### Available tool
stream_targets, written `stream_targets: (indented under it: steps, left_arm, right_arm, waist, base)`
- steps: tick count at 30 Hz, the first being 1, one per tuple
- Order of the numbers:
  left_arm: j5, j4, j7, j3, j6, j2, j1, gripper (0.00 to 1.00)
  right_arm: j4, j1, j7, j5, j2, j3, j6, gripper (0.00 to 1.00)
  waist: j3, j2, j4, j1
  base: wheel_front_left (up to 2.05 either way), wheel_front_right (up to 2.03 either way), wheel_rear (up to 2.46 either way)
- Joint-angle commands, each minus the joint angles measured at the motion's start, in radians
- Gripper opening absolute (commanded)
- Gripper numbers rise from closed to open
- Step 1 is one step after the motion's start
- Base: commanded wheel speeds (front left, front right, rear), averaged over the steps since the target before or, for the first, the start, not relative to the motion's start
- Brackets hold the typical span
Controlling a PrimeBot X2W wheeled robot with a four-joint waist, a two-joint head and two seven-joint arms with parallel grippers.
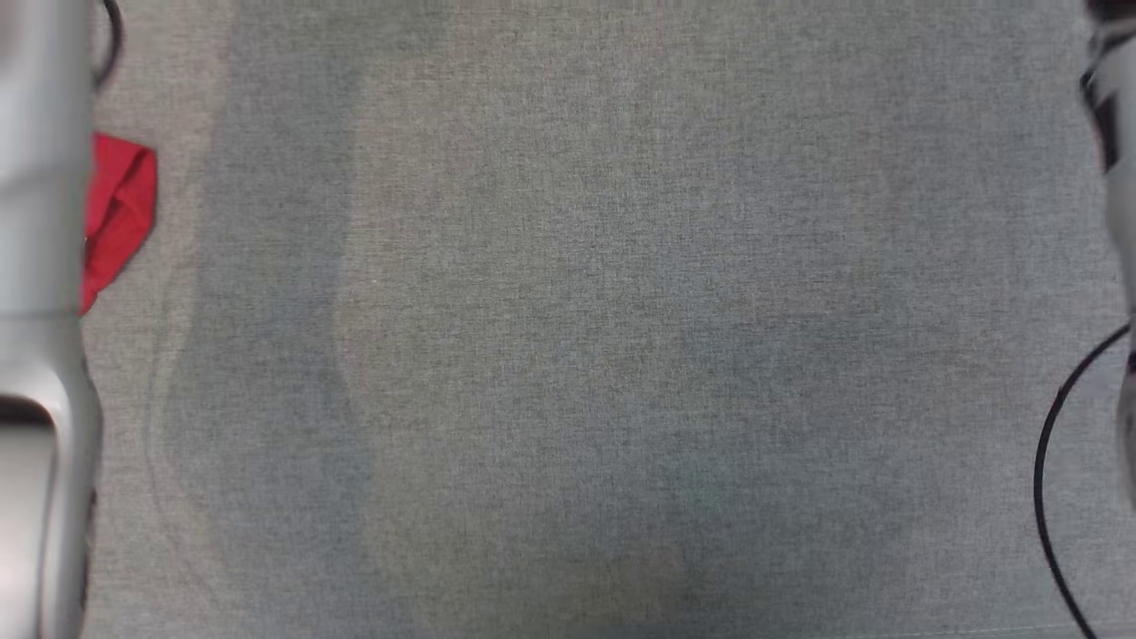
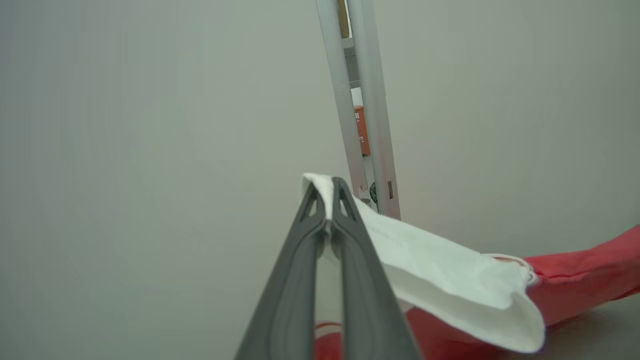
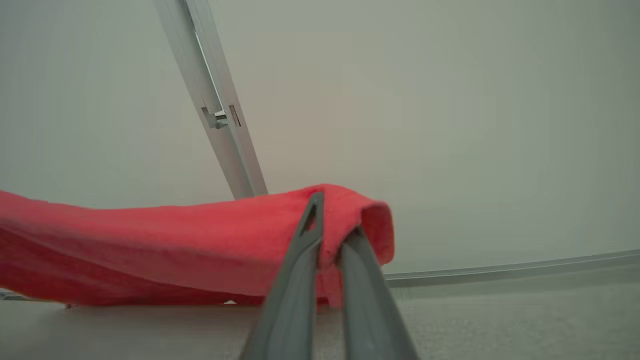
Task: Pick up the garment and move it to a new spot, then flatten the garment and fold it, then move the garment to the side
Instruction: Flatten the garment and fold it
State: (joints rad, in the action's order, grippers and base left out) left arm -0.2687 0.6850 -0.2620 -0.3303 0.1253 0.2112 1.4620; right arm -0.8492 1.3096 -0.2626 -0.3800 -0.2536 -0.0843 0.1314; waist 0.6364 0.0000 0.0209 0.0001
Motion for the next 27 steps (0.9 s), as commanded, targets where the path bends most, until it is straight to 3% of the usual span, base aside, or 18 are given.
stream_targets:
  steps: [1, 7, 11, 20, 27]
  left_arm:
    - [0.003, -0.009, -0.003, 0.003, 0.003, 0.013, -0.067, 0.0]
    - [0.001, -0.043, -0.004, 0.008, 0.005, 0.036, -0.341, 0.0]
    - [-0.014, -0.07, -0.004, 0.004, 0.005, 0.056, -0.498, 0.0]
    - [-0.03, -0.171, -0.004, -0.131, 0.004, 0.146, -0.8, 0.0]
    - [-0.092, -0.217, -0.004, -0.213, 0.004, 0.202, -0.943, 0.0]
  right_arm:
    - [-0.008, -0.042, -0.003, -0.029, -0.003, -0.019, -0.001, 0.0]
    - [-0.062, -0.219, 0.004, -0.157, -0.022, -0.16, -0.001, 0.0]
    - [-0.056, -0.327, 0.036, -0.246, -0.071, -0.287, -0.002, 0.0]
    - [-0.018, -0.494, 0.094, -0.369, -0.199, -0.552, -0.002, 0.0]
    - [-0.006, -0.573, 0.144, -0.469, -0.273, -0.664, -0.002, 0.0]
  waist:
    - [-0.044, 0.0, 0.01, -0.0001]
    - [-0.147, 0.0, 0.028, -0.0001]
    - [-0.22, 0.0, 0.035, -0.0001]
    - [-0.363, 0.0, 0.05, -0.0001]
    - [-0.469, 0.0, 0.061, -0.0001]
  base:
    - [0.0, 0.0, 0.0]
    - [0.0, 0.0, 0.0]
    - [0.0, 0.0, 0.0]
    - [0.0, 0.0, 0.0]
    - [0.0, 0.0, 0.0]
